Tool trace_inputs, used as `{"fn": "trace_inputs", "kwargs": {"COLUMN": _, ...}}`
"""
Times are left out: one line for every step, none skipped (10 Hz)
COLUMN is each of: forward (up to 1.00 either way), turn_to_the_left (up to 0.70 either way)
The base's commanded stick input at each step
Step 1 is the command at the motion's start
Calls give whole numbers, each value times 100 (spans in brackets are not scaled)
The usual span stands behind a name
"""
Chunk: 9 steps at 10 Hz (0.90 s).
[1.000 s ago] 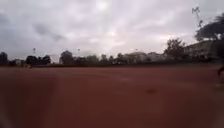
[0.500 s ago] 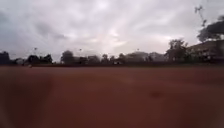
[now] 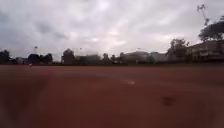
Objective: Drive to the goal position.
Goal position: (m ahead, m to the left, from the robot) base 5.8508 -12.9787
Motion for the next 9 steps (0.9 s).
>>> {"fn": "trace_inputs", "kwargs": {"forward": 70, "turn_to_the_left": -34}}
{"fn": "trace_inputs", "kwargs": {"forward": 70, "turn_to_the_left": -34}}
{"fn": "trace_inputs", "kwargs": {"forward": 70, "turn_to_the_left": -34}}
{"fn": "trace_inputs", "kwargs": {"forward": 70, "turn_to_the_left": -34}}
{"fn": "trace_inputs", "kwargs": {"forward": 70, "turn_to_the_left": -34}}
{"fn": "trace_inputs", "kwargs": {"forward": 70, "turn_to_the_left": -34}}
{"fn": "trace_inputs", "kwargs": {"forward": 70, "turn_to_the_left": -34}}
{"fn": "trace_inputs", "kwargs": {"forward": 70, "turn_to_the_left": -34}}
{"fn": "trace_inputs", "kwargs": {"forward": 70, "turn_to_the_left": -34}}
